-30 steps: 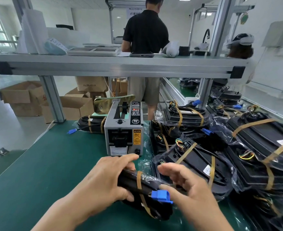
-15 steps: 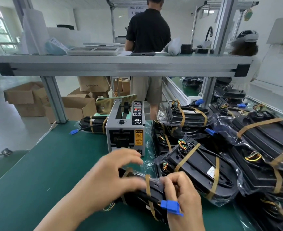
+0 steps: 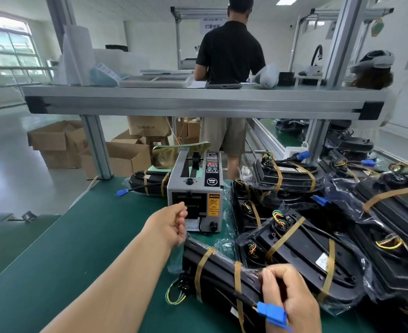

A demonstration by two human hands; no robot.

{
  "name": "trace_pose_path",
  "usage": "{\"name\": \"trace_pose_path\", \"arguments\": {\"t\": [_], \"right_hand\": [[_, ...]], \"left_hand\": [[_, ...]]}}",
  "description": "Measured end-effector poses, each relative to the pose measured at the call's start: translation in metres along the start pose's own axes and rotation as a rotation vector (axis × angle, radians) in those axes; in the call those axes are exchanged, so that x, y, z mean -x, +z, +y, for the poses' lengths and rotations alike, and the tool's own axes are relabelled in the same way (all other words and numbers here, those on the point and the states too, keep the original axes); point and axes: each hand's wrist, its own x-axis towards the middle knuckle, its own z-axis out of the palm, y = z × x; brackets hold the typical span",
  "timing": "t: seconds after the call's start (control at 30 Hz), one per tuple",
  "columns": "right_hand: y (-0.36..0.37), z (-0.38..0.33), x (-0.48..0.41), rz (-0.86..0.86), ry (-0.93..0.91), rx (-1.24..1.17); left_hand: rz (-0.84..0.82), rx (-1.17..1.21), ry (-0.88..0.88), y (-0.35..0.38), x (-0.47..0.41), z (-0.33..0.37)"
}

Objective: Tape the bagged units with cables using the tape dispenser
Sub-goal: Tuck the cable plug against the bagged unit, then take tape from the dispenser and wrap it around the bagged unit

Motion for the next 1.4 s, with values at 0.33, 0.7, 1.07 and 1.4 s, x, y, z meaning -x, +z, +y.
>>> {"name": "trace_pose_path", "arguments": {"t": [0.33,0.7,1.07,1.4], "right_hand": [[0.002,0.006,-0.001,0.002,-0.026,0.031],[0.009,0.001,0.001,-0.043,0.078,-0.105],[0.010,-0.009,0.009,-0.157,0.187,-0.208],[0.010,-0.009,0.012,-0.131,0.138,-0.177]], "left_hand": [[0.034,0.000,-0.080,0.028,0.001,0.007],[0.114,-0.096,0.458,0.011,0.058,0.000],[-0.184,-0.565,0.562,-0.011,0.149,-0.072],[-0.076,-0.700,0.613,-0.002,0.143,-0.089]]}}
